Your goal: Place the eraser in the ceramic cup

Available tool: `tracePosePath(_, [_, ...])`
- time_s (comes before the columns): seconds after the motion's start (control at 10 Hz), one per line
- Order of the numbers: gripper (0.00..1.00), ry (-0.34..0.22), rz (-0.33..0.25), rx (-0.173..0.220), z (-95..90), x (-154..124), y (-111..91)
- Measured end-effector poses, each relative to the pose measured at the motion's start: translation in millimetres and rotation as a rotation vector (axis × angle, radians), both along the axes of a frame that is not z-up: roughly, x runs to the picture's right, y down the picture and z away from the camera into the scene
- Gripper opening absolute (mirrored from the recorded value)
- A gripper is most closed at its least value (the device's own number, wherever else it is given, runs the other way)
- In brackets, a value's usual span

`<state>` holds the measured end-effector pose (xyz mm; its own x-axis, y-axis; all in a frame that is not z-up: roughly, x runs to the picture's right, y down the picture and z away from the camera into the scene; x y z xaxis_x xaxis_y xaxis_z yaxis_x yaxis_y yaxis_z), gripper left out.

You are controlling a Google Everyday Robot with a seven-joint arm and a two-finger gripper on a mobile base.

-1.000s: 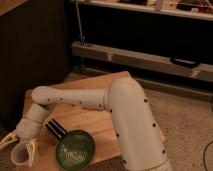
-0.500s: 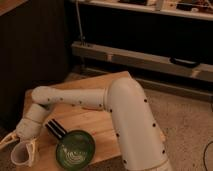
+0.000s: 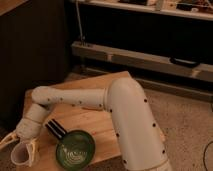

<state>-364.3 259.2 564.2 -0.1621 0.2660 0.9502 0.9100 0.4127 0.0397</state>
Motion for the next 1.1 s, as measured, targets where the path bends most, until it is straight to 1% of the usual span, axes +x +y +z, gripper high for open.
tracePosePath(0.8, [0.80, -0.001, 0.000, 0.001, -0.2, 0.1, -0.1])
tracePosePath(0.9, [0.80, -0.003, 0.000, 0.010, -1.6, 0.7, -1.4])
tracePosePath(1.0, [0.80, 0.005, -0.009, 0.034, -4.2, 2.2, -4.8])
tracePosePath(1.1, [0.80, 0.022, -0.022, 0.078, -11.0, 4.9, -12.7])
